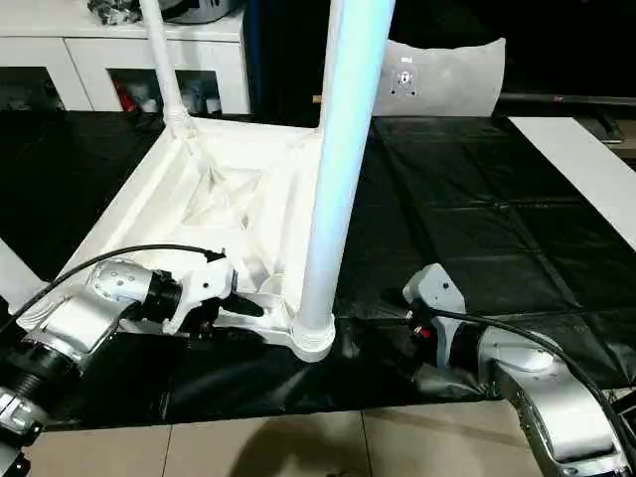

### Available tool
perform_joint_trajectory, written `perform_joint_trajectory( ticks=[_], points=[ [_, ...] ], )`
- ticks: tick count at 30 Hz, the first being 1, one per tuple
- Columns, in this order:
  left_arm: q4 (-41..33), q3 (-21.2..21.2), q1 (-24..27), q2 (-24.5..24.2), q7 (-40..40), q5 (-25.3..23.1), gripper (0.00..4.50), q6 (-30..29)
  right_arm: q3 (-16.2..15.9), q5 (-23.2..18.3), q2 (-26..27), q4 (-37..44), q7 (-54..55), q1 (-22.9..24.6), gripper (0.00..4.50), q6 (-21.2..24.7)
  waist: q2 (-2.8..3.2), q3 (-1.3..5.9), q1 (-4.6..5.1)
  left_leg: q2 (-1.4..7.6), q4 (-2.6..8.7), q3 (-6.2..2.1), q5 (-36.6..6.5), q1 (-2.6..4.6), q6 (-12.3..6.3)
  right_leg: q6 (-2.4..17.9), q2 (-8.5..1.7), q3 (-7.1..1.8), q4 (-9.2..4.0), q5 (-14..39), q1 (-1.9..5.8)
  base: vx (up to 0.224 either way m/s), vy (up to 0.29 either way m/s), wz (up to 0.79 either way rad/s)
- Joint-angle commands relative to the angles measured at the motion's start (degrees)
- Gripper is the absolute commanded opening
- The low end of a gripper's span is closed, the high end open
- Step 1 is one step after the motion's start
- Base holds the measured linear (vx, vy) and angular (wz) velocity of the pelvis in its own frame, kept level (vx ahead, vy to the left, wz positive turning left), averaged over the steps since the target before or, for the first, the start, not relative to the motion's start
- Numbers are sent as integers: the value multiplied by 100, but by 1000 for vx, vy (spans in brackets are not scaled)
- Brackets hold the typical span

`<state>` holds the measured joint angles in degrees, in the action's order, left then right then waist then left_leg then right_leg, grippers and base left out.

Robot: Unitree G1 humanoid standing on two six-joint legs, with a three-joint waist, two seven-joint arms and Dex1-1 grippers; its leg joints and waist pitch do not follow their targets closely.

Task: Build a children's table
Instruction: Rotate leg to tighten

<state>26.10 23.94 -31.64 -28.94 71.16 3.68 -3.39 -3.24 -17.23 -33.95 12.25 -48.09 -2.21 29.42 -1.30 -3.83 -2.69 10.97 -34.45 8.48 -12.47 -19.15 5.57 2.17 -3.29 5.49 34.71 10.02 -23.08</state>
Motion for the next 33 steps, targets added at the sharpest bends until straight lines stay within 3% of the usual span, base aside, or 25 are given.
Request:
perform_joint_trajectory(
  ticks=[1, 12, 17, 18, 22, 23, 25, 29, 33],
  points=[
    [29, -29, -48, -8, 19, -18, 173, -6, -78, -27, -74, 140, -62, 36, 450, 19, -21, 396, -36, 126, 361, 20, -663, -91, -391, 277, -426, -296, -588, 2447, 360, 0, 0, 0],
    [238, -16, -129, 43, 266, -48, 97, 19, -65, -126, -63, 182, -131, 55, 450, 35, 14, 388, -49, 122, 363, 17, -743, -73, -369, 261, -423, -284, -618, 2557, 353, 0, 0, 0],
    [352, -24, -180, 81, 336, -69, 53, 12, -98, -174, -74, 183, -167, 21, 450, 39, 5, 388, -58, 127, 366, 19, -750, -74, -376, 299, -427, -285, -615, 2538, 358, 0, 0, 0],
    [348, -26, -173, 78, 356, -77, 53, 2, -103, -176, -74, 182, -164, 18, 450, 35, -23, 388, -55, 120, 359, 25, -756, -77, -378, 285, -426, -285, -625, 2568, 359, 0, 0, 0],
    [357, -13, -163, 71, 371, -117, 16, -2, -107, -108, -75, 36, -123, -79, 450, 15, -10, 383, -59, 111, 358, 22, -767, -77, -365, 223, -430, -279, -635, 2704, 357, 0, 0, 0],
    [339, -48, -147, 78, 374, -83, 16, -13, -47, -227, -61, -7, -137, -144, 450, 179, -37, 381, -59, 110, 360, 22, -759, -73, -373, 209, -429, -276, -632, 2738, 353, 0, 0, 0],
    [307, -95, -125, 92, 383, -31, 5, -44, 105, -478, 73, 44, -141, -168, 450, 258, -24, 388, -53, 114, 360, 19, -743, -74, -390, 214, -433, -280, -630, 2698, 358, 0, 0, 0],
    [255, -130, -75, 104, 405, -2, 5, -75, 101, -441, 186, -49, -189, -210, 450, -188, -9, 416, -43, 155, 369, 15, -610, -87, -396, 384, -443, -296, -565, 2235, 363, 0, 0, 0],
    [208, -133, -18, 113, 412, 6, 5, -104, 136, -349, 318, -74, -12, -234, 450, -405, -17, 409, -40, 148, 371, 25, -613, -84, -388, 481, -449, -310, -550, 2163, 374, 0, 0, 0]
  ],
)
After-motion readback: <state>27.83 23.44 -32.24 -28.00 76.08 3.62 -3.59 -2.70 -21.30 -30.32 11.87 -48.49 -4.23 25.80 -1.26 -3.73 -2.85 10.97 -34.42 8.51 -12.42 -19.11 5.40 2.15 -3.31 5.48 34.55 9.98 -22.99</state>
